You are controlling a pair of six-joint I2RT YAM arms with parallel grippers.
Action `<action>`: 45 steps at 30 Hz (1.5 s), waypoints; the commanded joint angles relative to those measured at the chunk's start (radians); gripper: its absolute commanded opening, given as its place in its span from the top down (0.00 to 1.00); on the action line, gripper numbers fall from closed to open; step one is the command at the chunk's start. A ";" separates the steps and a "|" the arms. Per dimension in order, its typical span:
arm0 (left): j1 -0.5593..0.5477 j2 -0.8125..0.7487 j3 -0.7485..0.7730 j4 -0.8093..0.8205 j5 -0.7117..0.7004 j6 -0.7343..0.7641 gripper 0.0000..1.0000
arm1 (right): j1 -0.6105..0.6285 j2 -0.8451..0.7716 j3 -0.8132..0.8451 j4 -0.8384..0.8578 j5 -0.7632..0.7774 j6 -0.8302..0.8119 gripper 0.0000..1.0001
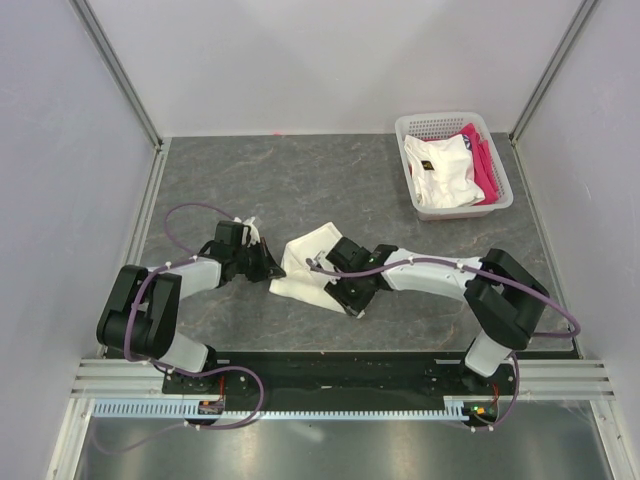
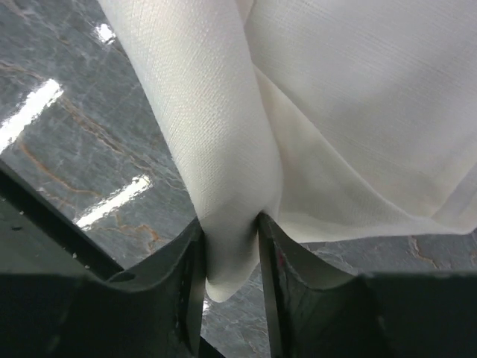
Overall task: Fold the napkin, place the utensils inside, and roll it up
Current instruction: Roll the napkin with the utensil
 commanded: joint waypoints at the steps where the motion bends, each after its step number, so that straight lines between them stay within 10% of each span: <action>1: -0.005 0.015 0.023 -0.037 -0.009 0.039 0.98 | -0.062 0.018 0.043 -0.050 -0.204 -0.013 0.62; 10: -0.005 0.053 0.043 -0.046 0.008 0.044 0.98 | -0.214 0.090 0.057 -0.050 -0.379 -0.057 0.62; 17: -0.005 0.047 0.043 -0.046 0.009 0.047 0.98 | -0.215 -0.049 0.164 -0.112 -0.255 -0.041 0.39; 28: -0.005 0.050 0.048 -0.046 0.012 0.045 0.98 | 0.139 -0.128 0.155 0.121 0.237 -0.064 0.33; 45: -0.005 0.058 0.053 -0.046 0.018 0.047 0.98 | 0.193 0.163 0.224 0.195 0.270 -0.164 0.39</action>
